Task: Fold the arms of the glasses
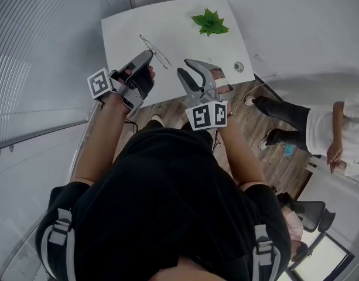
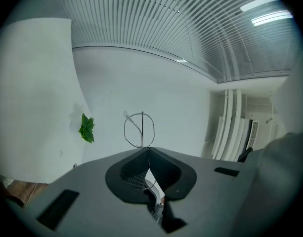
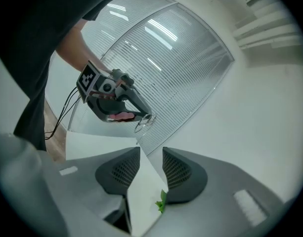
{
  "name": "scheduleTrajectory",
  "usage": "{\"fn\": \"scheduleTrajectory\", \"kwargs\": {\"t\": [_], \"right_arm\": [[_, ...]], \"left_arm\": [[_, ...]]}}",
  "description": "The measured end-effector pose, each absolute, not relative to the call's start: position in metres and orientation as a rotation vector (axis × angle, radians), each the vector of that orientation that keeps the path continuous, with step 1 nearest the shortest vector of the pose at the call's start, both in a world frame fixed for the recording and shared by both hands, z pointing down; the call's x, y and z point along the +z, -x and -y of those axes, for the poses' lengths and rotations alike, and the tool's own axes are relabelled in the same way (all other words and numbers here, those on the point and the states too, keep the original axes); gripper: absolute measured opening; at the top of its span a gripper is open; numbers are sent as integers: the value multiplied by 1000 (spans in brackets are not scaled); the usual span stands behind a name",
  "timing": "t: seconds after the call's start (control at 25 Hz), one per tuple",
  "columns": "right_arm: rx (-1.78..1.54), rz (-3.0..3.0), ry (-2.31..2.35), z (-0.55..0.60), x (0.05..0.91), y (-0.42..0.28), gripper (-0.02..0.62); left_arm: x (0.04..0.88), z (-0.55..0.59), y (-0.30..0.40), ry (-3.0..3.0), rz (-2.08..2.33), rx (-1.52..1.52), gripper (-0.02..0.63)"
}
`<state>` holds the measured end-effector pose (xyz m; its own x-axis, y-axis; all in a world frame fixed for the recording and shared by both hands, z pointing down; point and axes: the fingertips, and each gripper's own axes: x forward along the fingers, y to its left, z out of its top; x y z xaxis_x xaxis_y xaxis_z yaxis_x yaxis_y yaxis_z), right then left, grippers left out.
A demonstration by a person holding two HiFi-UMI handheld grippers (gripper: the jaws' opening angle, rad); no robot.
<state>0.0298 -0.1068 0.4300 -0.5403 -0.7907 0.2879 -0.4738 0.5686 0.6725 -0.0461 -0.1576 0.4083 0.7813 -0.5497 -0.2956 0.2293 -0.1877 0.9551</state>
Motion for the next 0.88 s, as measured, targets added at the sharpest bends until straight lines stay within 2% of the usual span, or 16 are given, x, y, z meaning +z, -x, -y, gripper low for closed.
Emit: {"fn": "scheduleTrajectory", "kwargs": {"t": [0.32, 0.88], "right_arm": [[-622, 2312, -1105, 120, 411, -43, 143], [-204, 2674, -1331, 134, 383, -62, 27]], "left_arm": [[415, 157, 52, -1618, 289, -702, 12], [416, 148, 44, -1633, 263, -667, 12]]}}
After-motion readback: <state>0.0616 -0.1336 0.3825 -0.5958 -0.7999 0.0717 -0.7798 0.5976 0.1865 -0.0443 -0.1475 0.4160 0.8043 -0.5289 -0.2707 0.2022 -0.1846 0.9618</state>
